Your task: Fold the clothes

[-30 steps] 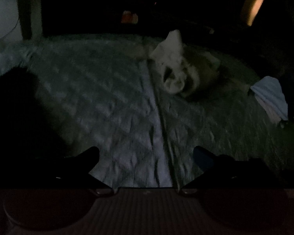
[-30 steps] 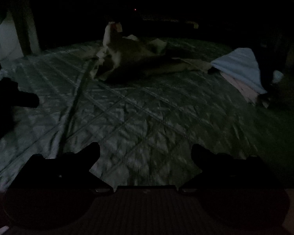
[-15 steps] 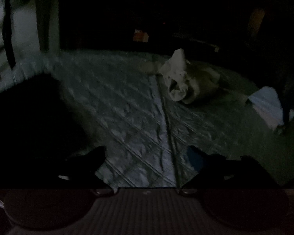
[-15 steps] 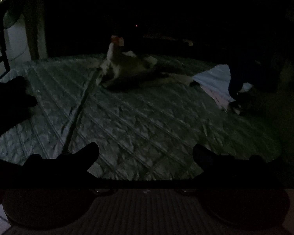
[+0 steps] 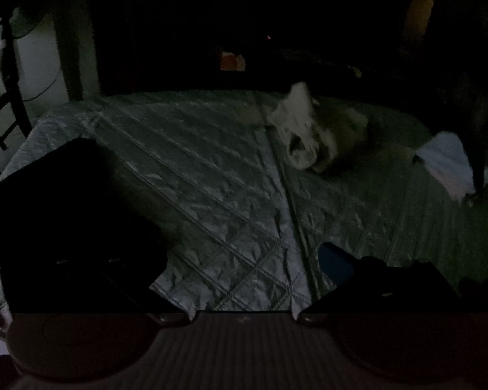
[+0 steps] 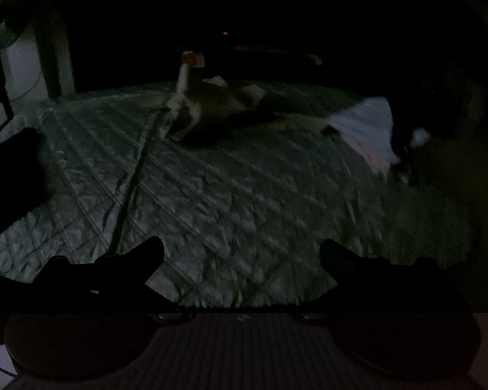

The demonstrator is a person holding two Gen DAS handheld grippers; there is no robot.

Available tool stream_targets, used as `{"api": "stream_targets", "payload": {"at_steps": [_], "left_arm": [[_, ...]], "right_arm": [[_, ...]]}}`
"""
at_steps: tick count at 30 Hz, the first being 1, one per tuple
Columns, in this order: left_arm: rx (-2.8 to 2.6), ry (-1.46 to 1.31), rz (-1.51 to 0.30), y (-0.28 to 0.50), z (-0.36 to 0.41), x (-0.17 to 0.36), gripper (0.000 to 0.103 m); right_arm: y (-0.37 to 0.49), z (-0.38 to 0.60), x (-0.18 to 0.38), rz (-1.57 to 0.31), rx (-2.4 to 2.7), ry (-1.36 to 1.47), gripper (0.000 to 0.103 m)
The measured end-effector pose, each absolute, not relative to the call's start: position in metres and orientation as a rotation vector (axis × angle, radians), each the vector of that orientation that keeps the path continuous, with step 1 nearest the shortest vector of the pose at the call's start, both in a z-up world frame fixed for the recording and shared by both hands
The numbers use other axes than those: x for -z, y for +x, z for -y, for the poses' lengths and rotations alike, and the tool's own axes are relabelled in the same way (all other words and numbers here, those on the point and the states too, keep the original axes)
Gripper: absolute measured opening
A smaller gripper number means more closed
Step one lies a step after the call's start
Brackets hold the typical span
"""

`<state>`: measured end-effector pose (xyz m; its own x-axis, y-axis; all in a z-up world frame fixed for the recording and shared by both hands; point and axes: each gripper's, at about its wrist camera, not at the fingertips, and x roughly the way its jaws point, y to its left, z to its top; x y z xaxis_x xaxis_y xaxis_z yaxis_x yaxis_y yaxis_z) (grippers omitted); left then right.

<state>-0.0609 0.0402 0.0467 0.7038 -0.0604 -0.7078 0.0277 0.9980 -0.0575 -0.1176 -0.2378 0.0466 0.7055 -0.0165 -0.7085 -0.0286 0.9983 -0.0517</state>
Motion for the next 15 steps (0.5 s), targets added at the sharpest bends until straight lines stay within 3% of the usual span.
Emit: {"api": "stream_targets", "payload": {"at_steps": [8, 15], "left_arm": [[-0.026, -0.106, -0.768, -0.087, -0.037, -0.088, 0.1], [-0.049, -0.119, -0.74, -0.091, -0.018, -0.126, 0.101]], "right_arm": [[-0.083, 0.23, -0.118, -0.681, -0.003, -0.019, 0.102], [-0.085, 0.227, -0.127, -0.657, 0.0, -0.029, 0.102]]}}
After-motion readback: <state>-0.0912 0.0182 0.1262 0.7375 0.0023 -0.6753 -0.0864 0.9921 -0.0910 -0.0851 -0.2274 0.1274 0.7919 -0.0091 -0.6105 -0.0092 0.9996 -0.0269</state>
